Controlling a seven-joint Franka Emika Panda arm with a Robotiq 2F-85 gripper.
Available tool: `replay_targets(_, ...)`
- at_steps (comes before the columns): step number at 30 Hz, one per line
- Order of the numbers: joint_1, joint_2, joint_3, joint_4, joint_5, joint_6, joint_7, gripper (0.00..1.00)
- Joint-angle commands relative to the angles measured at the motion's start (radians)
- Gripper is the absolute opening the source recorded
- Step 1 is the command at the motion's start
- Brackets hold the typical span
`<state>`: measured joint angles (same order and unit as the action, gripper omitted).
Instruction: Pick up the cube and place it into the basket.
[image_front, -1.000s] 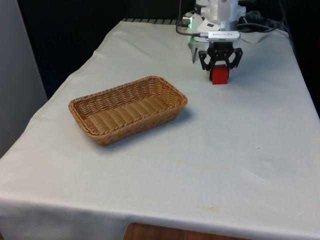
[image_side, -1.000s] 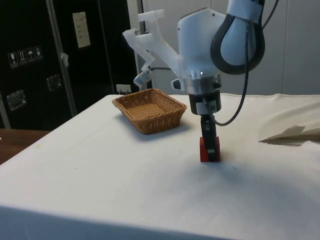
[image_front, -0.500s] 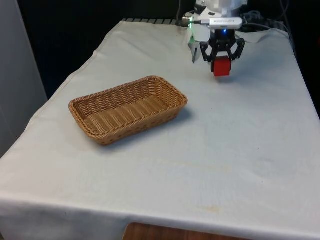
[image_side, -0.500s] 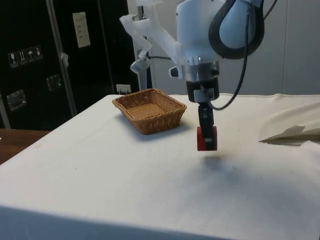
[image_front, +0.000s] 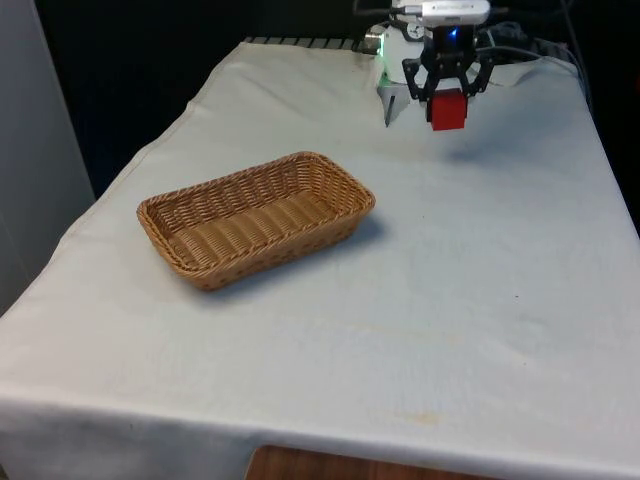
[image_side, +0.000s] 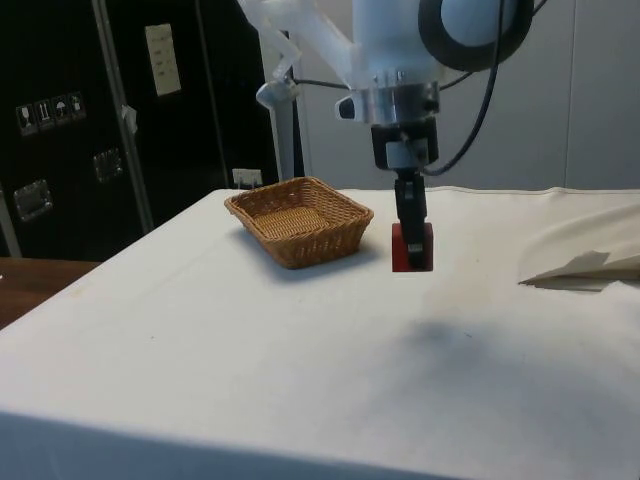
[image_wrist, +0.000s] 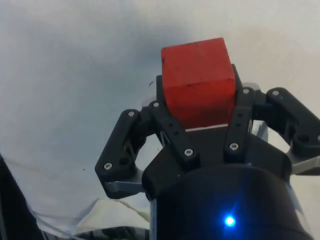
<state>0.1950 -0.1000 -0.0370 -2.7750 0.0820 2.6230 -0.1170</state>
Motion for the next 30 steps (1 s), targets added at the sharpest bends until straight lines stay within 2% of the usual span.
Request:
replay_targets(1,-0.003,-0.015,0.0,0.0,-0.009,-0.017,0.006,0.0)
replay_targets(2,-0.001,-0.008,0.0,0.0,0.0,-0.008,0.0,0.0)
replay_targets(5,-0.004,-0.041,0.001,0.002,-0.008,-0.043,0.006,0.0)
replay_targets(16,-0.002,-0.092,0.002,0.011,-0.004,-0.094,0.005,0.0)
replay_targets(22,0.003,-0.093,0.007,0.02,-0.001,-0.103,0.009,0.0)
replay_targets(30,0.001,-0.09,0.017,0.03,-0.009,-0.113,0.018,0.0)
